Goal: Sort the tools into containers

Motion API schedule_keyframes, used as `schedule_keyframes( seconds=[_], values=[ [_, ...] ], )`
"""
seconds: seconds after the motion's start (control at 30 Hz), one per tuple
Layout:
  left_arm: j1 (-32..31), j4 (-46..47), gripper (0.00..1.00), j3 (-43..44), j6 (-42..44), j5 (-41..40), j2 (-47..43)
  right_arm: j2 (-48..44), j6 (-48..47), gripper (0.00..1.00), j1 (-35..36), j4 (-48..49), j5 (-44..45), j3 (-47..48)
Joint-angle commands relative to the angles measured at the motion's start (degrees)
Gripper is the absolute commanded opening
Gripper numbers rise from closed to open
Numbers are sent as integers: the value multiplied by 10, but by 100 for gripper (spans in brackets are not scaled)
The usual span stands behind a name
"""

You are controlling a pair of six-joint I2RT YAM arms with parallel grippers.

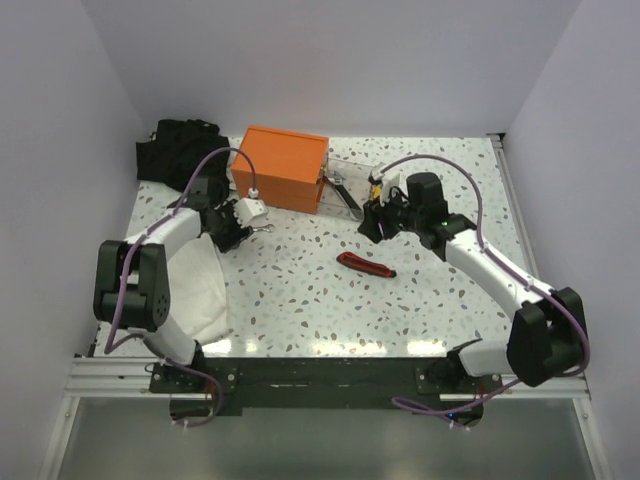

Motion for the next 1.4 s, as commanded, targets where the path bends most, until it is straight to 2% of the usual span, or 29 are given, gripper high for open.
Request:
schedule_keyframes(
  seconds=[0.0,0.2,0.37,0.47,0.5,0.6,0.73,0.9,1.1,1.37],
  values=[
    [8,-13,58,87,14,-10,66,-49,-22,53,8,-2,-26,-17],
    [13,-33,58,128,28,-11,126,-70,-21,52,8,-8,-24,-39],
    [13,-90,54,154,44,-18,172,-69,-31,52,8,-9,-39,-41],
    [13,-121,45,153,48,-26,182,-58,-40,52,9,-4,-56,-43],
    [13,-123,37,140,46,-26,180,-56,-40,52,10,1,-68,-46],
    [12,-114,26,97,39,-20,154,-46,-60,51,29,11,-75,-54],
    [5,-109,13,46,23,-2,118,-29,-131,51,89,30,-64,-66],
    [-8,-107,0,-15,7,39,66,36,-152,51,142,63,-76,-63],
    [-16,-163,0,-35,29,114,22,121,-184,51,185,95,-88,-19],
    [-14,-306,0,40,87,209,95,188,-234,52,241,112,-91,41]
  ],
)
